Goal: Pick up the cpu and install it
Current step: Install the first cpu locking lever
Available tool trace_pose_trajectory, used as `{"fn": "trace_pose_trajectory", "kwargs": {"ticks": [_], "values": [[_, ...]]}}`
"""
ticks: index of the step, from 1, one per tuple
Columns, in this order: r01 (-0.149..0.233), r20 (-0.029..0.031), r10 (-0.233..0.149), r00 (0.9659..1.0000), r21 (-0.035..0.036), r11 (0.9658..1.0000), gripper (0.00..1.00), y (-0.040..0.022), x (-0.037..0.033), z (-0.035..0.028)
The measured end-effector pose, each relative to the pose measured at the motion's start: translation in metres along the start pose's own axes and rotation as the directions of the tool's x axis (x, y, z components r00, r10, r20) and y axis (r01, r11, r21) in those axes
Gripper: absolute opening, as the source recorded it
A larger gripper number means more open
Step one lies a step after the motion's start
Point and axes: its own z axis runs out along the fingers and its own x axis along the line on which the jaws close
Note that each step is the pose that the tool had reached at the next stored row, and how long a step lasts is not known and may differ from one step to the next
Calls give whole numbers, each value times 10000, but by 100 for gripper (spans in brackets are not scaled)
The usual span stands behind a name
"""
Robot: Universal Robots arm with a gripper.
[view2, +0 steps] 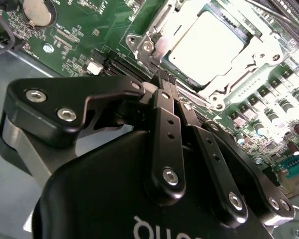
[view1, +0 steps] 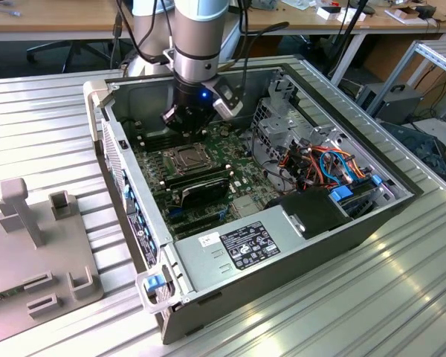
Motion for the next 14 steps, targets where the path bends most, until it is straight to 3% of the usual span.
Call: {"fn": "trace_pose_trajectory", "kwargs": {"ticks": [6, 14], "values": [[-5, -1, 5, 10000, 27, 10000, 11, -73, 22, -4], [-11, -3, 11, 10000, 48, 10000, 11, -239, 43, -10]]}}
